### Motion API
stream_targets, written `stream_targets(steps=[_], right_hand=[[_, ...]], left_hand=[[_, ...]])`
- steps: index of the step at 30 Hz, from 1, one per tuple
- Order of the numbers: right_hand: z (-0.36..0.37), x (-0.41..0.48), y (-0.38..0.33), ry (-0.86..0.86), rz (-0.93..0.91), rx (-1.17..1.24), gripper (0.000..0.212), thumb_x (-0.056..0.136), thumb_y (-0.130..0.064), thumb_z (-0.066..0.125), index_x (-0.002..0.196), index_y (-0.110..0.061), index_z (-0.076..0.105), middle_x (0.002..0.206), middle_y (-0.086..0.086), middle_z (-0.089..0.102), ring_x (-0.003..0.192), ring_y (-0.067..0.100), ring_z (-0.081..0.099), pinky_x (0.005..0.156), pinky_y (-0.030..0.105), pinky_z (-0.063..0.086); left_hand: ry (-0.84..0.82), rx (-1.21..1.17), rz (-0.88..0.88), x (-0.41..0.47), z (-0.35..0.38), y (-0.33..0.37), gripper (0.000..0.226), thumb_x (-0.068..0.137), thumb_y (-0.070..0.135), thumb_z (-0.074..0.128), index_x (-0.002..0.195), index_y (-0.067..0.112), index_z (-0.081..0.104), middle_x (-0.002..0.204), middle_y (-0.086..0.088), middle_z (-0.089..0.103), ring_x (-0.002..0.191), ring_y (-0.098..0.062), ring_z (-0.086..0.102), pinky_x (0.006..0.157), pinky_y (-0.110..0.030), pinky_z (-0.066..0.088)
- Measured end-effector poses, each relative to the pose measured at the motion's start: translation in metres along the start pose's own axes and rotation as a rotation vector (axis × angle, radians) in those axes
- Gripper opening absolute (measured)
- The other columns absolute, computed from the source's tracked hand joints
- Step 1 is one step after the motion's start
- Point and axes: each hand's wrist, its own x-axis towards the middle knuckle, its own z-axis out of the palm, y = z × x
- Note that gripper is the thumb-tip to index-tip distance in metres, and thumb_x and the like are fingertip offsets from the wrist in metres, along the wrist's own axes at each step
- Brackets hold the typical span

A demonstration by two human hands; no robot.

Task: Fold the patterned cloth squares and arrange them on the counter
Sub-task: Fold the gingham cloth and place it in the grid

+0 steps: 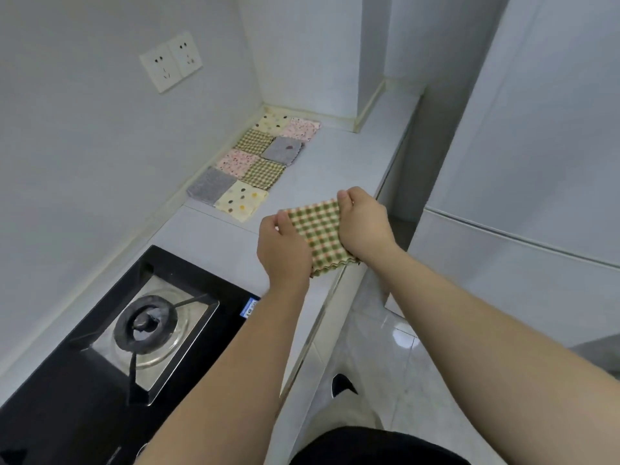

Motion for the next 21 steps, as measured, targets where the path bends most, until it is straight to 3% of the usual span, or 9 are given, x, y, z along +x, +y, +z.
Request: stream_targets(steps=[3,8,11,18,21], right_hand=[[0.014,0.044,0.007,-0.015,0.044,-0.056,0.034,0.110,-0.036,0.034,0.088,-0.016,0.050,0.081,0.001,0.055,0.068,0.010,0.049,0.053,0.025,0.031],[0.032,0.107,0.019,-0.046,0.126,-0.102,0.038,0.110,-0.034,0.035,0.079,-0.015,0.046,0.077,-0.001,0.053,0.064,0.008,0.045,0.049,0.019,0.028],[0.052,0.132,0.026,-0.103,0.142,-0.139,0.037,0.110,-0.034,0.034,0.085,-0.012,0.050,0.077,-0.002,0.053,0.066,0.006,0.046,0.050,0.017,0.028],[0.120,0.183,0.043,-0.351,0.165,-0.214,0.036,0.111,-0.034,0.029,0.092,-0.010,0.049,0.079,-0.001,0.053,0.069,0.011,0.049,0.054,0.022,0.031],[0.152,0.208,0.057,-0.502,0.191,-0.250,0.038,0.110,-0.038,0.028,0.107,-0.010,0.054,0.096,0.004,0.061,0.084,0.020,0.056,0.065,0.030,0.038]], left_hand=[[0.003,0.015,-0.051,0.037,0.029,-0.006,0.030,0.108,0.039,0.036,0.104,0.019,0.057,0.092,0.010,0.059,0.083,-0.005,0.058,0.064,-0.025,0.045],[-0.014,0.053,-0.113,0.089,0.066,-0.009,0.033,0.107,0.042,0.035,0.104,0.019,0.058,0.092,0.010,0.061,0.085,-0.009,0.060,0.075,-0.034,0.053],[-0.021,0.108,-0.128,0.117,0.074,-0.016,0.031,0.108,0.041,0.034,0.104,0.020,0.056,0.088,0.012,0.059,0.080,-0.006,0.058,0.068,-0.032,0.049],[-0.046,0.288,-0.292,0.171,0.062,-0.063,0.024,0.107,0.043,0.039,0.112,0.022,0.050,0.092,0.007,0.057,0.075,-0.010,0.056,0.051,-0.025,0.041],[-0.007,0.319,-0.388,0.191,0.066,-0.079,0.018,0.107,0.037,0.042,0.114,0.021,0.048,0.091,0.004,0.057,0.074,-0.014,0.058,0.050,-0.028,0.044]])
